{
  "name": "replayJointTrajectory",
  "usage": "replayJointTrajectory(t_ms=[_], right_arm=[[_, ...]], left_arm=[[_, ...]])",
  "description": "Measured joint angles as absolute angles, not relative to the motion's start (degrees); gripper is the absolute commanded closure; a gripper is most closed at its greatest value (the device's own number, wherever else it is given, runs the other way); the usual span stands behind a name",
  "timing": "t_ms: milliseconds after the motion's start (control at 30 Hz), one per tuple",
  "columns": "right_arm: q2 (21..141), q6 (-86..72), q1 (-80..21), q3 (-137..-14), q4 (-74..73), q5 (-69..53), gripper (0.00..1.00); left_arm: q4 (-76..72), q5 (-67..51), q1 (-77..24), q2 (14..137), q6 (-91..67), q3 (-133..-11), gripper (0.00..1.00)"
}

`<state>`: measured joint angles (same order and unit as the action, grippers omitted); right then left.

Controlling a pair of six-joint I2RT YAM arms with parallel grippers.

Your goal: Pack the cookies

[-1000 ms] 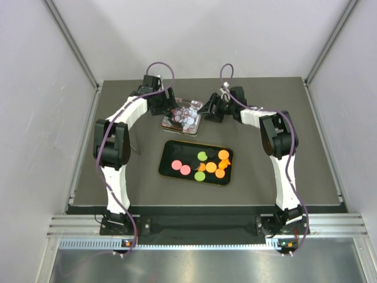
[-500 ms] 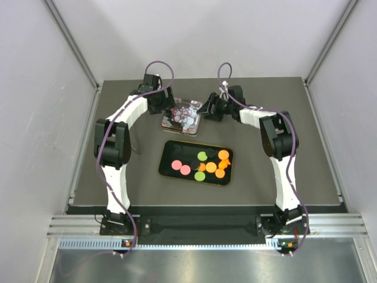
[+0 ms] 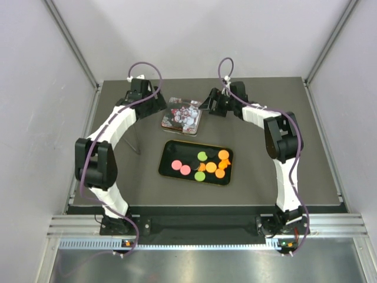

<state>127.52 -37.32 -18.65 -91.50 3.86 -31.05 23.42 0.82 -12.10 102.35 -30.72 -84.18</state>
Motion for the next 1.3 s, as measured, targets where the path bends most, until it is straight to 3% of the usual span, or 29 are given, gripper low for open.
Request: replayJointTrajectory(t_ms=[200, 433, 833, 1300], right_arm=[[127.90, -34.22, -18.24, -94.26, 3.01, -31.27, 0.15], [133.19, -32.56, -18.20, -104.79, 4.71, -33.78, 0.11], [147.39, -33.63, -18.79, -119.00, 3.29, -36.99, 0.09], [146.39, -33.15, -19.46, -115.74, 4.10, -39.77, 0.13]], left_arm=[[20.05, -2.68, -12.60, 94.15, -33.63, -72.05, 0.13], [18.33, -6.17, -18.00, 93.60, -35.22, -65.17, 0.13], [13.15, -7.88, -21.89, 101.14, -37.85, -65.91, 0.14], [12.62, -6.70, -21.76, 106.45, -38.52, -71.00, 0.15]])
